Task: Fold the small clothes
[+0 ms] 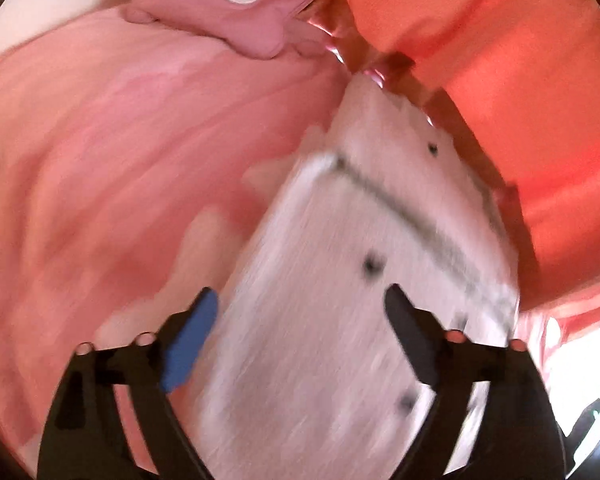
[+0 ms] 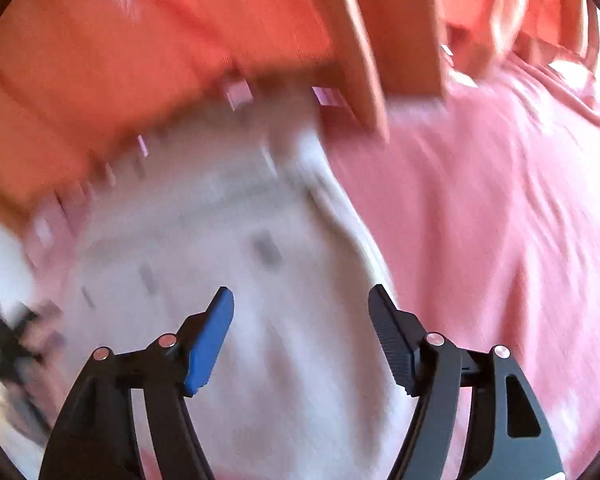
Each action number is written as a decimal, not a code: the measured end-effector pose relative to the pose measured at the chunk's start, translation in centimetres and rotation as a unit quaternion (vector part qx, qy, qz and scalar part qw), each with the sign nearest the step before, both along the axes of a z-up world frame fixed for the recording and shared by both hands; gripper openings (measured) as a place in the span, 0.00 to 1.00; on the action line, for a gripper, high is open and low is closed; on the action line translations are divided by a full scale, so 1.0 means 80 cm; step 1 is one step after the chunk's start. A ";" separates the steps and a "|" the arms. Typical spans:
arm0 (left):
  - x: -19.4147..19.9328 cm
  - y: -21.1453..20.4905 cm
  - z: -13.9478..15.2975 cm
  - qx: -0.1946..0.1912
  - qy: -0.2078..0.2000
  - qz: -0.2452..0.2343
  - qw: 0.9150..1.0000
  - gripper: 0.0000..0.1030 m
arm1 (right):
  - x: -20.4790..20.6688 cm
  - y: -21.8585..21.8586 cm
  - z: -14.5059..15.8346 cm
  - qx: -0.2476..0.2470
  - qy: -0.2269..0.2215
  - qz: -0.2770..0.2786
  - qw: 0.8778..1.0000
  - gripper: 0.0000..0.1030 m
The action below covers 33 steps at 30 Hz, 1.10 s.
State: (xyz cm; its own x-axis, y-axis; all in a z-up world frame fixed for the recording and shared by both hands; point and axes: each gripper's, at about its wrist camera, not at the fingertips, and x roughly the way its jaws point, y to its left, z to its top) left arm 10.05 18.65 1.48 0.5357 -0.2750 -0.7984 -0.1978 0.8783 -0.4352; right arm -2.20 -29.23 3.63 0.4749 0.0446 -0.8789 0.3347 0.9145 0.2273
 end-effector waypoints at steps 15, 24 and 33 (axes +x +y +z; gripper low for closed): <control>-0.086 0.019 -0.031 -0.081 0.025 -0.043 0.995 0.92 | -0.047 0.013 -0.062 0.120 0.024 -0.033 0.992 0.55; -0.130 0.013 -0.007 -0.056 0.014 -0.073 0.996 0.07 | -0.101 0.020 -0.005 0.094 -0.077 -0.018 0.992 0.06; -0.233 0.038 0.057 -0.039 -0.026 -0.128 0.991 0.00 | -0.212 0.041 0.033 0.054 -0.066 0.045 0.995 0.06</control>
State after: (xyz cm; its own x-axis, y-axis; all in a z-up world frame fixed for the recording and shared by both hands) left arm -8.59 21.67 6.00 0.4799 -0.4671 -0.7427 0.0524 0.8602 -0.5072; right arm -19.13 -25.98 6.29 0.5763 0.1829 -0.7965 0.2126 0.9075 0.3622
